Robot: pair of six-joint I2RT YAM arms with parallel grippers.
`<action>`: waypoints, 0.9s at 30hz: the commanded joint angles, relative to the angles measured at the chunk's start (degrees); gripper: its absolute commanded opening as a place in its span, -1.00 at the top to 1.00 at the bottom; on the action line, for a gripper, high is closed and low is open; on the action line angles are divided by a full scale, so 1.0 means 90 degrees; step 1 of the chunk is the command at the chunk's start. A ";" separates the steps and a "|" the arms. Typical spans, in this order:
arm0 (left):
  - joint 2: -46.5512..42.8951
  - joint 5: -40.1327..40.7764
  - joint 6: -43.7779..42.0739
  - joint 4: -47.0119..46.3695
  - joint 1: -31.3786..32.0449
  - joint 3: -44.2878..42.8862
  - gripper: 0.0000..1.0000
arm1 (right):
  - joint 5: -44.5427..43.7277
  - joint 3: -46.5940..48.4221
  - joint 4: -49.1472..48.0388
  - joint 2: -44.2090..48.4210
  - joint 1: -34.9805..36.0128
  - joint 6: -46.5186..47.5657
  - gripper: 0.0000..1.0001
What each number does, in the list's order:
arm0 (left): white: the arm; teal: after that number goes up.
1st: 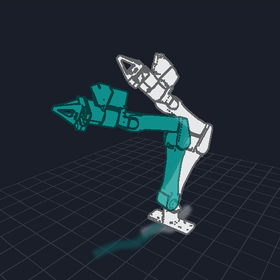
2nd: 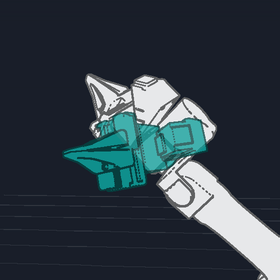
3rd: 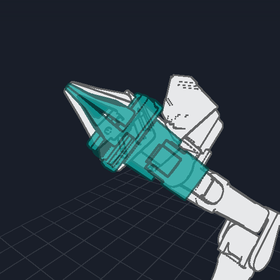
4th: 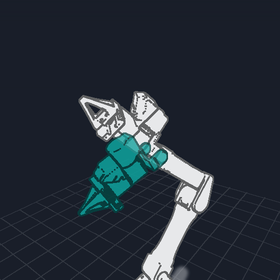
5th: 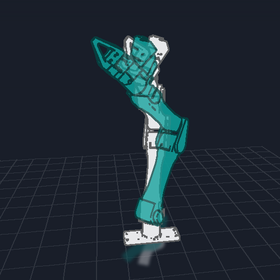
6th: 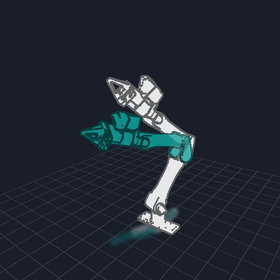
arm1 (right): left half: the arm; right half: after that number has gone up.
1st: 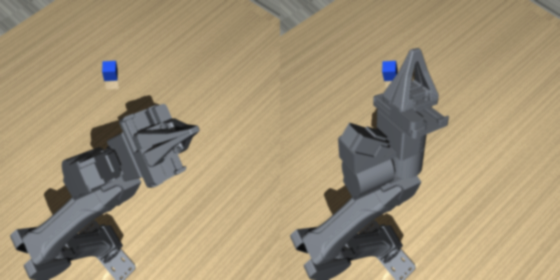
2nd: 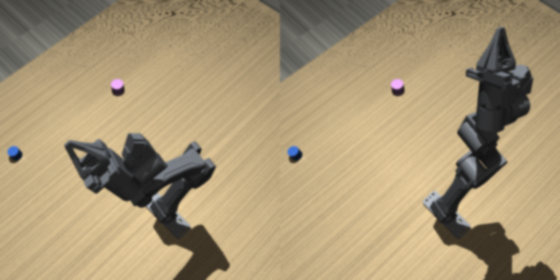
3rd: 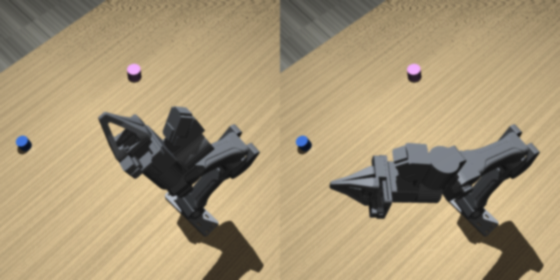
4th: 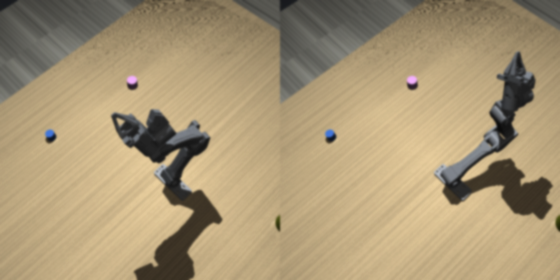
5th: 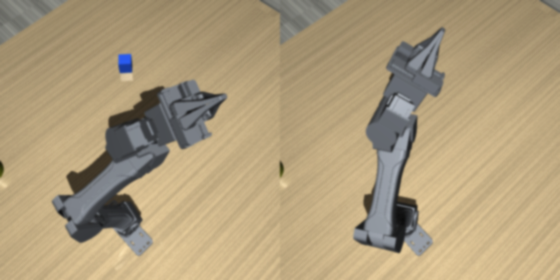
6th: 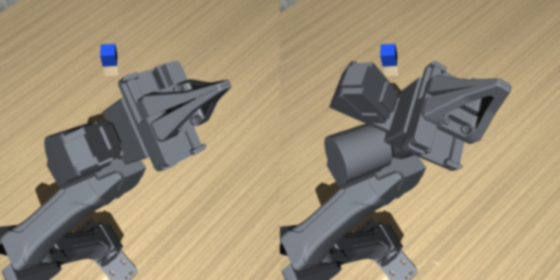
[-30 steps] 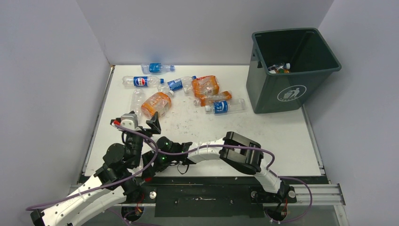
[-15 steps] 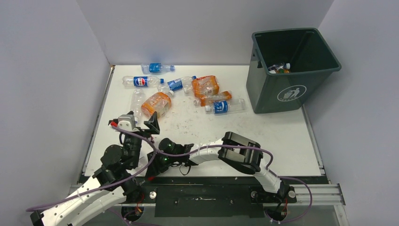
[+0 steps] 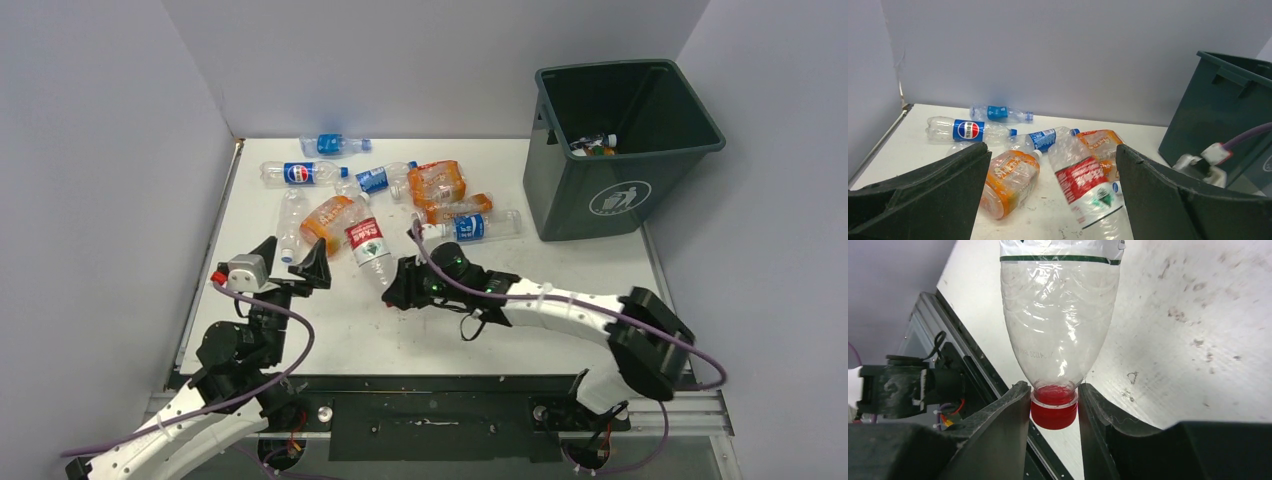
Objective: Put the plastic bottles in the bin
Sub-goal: Pick up the plastic bottle from the corner of the board.
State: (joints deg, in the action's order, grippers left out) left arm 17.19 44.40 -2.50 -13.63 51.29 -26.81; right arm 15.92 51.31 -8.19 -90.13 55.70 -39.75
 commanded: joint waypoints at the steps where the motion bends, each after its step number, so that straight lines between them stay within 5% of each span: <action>1: 0.0214 -0.0594 0.0211 -0.0259 0.0014 -0.0003 -0.92 | -0.1145 -0.0328 0.0666 0.1457 0.0144 0.1097 0.89; 9: 0.1108 -0.1988 0.3141 0.0798 -0.0052 -0.0706 -0.92 | -0.1750 -0.1361 0.0104 0.3590 0.0157 0.1972 0.89; 14: 0.1337 -0.3234 0.3653 0.0317 -0.0253 -0.0816 -0.92 | -0.1517 -0.1336 0.0270 0.3847 0.0171 0.2309 0.89; 20: 0.1913 -0.5337 0.4624 -0.0049 -0.1405 -0.1004 -0.92 | -0.1088 -0.1776 -0.0378 0.4371 0.0209 0.2390 0.89; 27: 0.2862 -0.7656 0.5898 -0.1652 -0.2394 -0.0857 -0.92 | -0.0871 -0.1905 -0.0580 0.4569 0.0351 0.2566 0.89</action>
State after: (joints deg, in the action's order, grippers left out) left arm 39.66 -8.71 42.57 -16.67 31.79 -33.54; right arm 6.02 34.26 -8.12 -50.39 58.00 -18.50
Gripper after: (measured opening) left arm 0.962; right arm 0.362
